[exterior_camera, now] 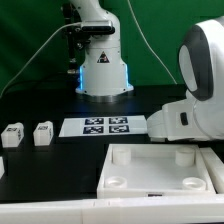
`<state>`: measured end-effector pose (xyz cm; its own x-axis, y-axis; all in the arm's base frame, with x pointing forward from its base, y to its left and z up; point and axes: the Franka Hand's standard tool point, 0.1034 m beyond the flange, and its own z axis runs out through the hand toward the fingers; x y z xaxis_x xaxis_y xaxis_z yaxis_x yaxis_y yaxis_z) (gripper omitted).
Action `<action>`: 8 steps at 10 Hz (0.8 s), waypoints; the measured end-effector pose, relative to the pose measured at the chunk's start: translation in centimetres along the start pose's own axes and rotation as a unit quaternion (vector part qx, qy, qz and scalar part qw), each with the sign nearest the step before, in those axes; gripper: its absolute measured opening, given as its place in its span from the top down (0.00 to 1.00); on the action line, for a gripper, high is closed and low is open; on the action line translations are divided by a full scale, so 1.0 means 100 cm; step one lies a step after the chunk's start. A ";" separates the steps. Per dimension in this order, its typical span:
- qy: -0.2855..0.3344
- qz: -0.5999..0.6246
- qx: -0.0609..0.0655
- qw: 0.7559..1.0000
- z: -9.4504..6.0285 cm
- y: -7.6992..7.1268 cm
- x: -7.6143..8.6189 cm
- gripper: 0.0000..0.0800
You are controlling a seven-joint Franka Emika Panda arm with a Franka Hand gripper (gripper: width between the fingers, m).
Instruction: Assemble one leg
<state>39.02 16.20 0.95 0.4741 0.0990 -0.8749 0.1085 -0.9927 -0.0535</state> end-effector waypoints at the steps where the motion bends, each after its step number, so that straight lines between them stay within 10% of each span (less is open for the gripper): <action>1: 0.000 0.003 -0.001 1.000 0.003 -0.001 0.000 0.19; 4: -0.001 0.003 -0.002 1.000 0.003 -0.002 0.000 0.20; 6: -0.001 0.003 -0.002 1.000 0.003 -0.002 0.000 0.64; 8: -0.001 0.003 -0.002 1.000 0.003 -0.002 0.000 0.64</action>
Offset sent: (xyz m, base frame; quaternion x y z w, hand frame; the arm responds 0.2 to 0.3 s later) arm 0.0000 0.0000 0.0000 0.0000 0.0000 0.0000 1.0000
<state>38.72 16.38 0.78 0.4737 0.0925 -0.8758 0.1093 -0.9930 -0.0458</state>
